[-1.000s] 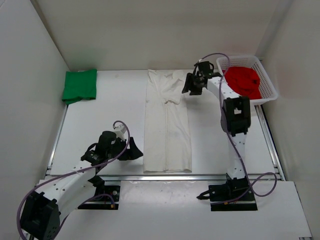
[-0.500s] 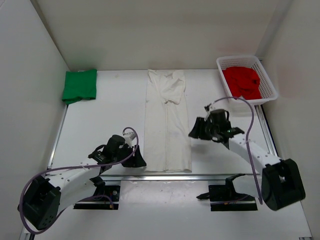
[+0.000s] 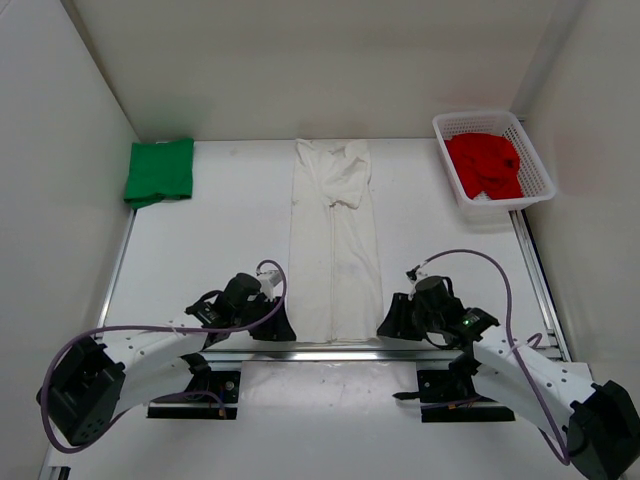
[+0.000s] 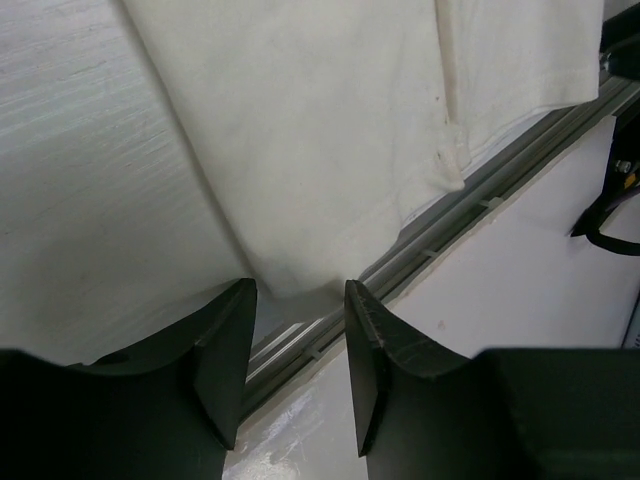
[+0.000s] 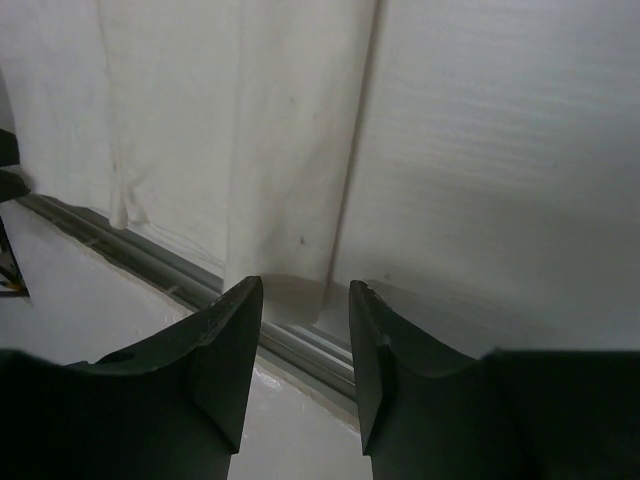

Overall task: Fold and stack the t-shirts
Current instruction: Rotate the tshirt 90 degrees

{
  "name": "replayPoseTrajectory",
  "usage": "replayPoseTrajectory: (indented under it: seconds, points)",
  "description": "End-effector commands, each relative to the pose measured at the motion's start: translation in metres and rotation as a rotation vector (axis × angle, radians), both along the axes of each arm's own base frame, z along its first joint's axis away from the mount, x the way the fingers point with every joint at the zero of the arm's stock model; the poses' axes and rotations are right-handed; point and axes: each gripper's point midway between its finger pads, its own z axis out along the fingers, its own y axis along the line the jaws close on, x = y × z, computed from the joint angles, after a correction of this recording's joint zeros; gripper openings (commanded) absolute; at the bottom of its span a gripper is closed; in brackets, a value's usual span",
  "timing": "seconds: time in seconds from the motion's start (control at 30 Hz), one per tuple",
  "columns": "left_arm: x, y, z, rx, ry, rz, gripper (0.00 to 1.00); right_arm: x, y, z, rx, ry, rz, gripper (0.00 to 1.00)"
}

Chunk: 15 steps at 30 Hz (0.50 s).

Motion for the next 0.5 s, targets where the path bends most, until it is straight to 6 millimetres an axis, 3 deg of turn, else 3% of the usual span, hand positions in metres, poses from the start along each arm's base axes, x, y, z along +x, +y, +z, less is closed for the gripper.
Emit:
replayPoseTrajectory:
  seconds: [0.0, 0.23, 0.3, 0.37, 0.47]
  points:
    - [-0.011, 0.009, -0.012, 0.048, 0.037, 0.010, 0.50, -0.008, 0.003, -0.004, 0.022, 0.022, -0.029, 0.38]
    - [-0.011, 0.007, -0.014, 0.038, 0.047, 0.026, 0.42, -0.021, 0.009, -0.013, 0.081, 0.057, -0.007, 0.34]
    - [-0.009, 0.005, -0.013, 0.021, 0.048, 0.031, 0.36, -0.021, 0.008, -0.016, 0.082, 0.054, -0.010, 0.30]
    - [-0.010, 0.001, -0.011, 0.012, 0.046, 0.022, 0.21, -0.017, 0.013, -0.010, 0.115, 0.039, -0.003, 0.22]
    - [-0.010, 0.000, -0.012, 0.021, 0.044, 0.026, 0.14, -0.015, 0.011, -0.010, 0.124, 0.037, -0.016, 0.15]
